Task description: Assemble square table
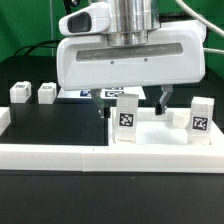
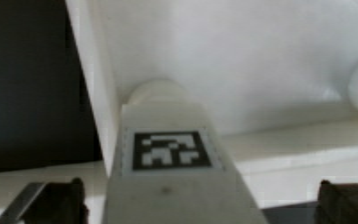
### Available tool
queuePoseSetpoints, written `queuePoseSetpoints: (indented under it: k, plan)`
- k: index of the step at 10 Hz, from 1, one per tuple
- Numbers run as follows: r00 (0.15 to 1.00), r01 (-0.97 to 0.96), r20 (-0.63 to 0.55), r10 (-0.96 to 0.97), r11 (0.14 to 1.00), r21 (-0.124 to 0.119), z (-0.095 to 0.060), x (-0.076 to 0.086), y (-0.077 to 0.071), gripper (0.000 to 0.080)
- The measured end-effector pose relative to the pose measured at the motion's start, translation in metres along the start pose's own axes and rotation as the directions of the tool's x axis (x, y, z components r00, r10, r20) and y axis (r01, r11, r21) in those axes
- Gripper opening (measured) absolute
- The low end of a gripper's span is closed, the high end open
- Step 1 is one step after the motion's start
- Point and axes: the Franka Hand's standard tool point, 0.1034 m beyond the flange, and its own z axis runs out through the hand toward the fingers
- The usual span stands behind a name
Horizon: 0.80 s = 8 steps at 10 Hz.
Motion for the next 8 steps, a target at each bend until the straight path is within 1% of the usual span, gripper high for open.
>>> queuePoseSetpoints:
  k: [1,2,3,4,5,6,7,8]
  plan:
    - [1.000,-0.010,0.001,0.010,1.000,0.000,0.0004,-0.0002,0.0000,0.0610]
    - [0.999,-0.048,0.001,0.048,0.999,0.000,0.0007,-0.0004,-0.0001,0.0473]
    - [0.992,-0.123,-0.001,0.123,0.992,-0.005,0.0003,0.0002,0.0051,0.0339]
    - [0.976,-0.219,-0.001,0.219,0.976,-0.009,0.0009,-0.0003,0.0076,0.0292]
    - [0.967,-0.253,-0.001,0.253,0.967,-0.009,0.0010,-0.0002,0.0079,0.0291]
    - [0.934,-0.357,-0.004,0.357,0.934,-0.008,0.0006,0.0003,0.0080,0.0291]
    - [0.804,-0.595,-0.019,0.594,0.804,-0.013,-0.0013,0.0013,0.0086,0.0291]
    - [0.644,-0.765,-0.010,0.765,0.644,-0.021,-0.0003,0.0015,0.0091,0.0291]
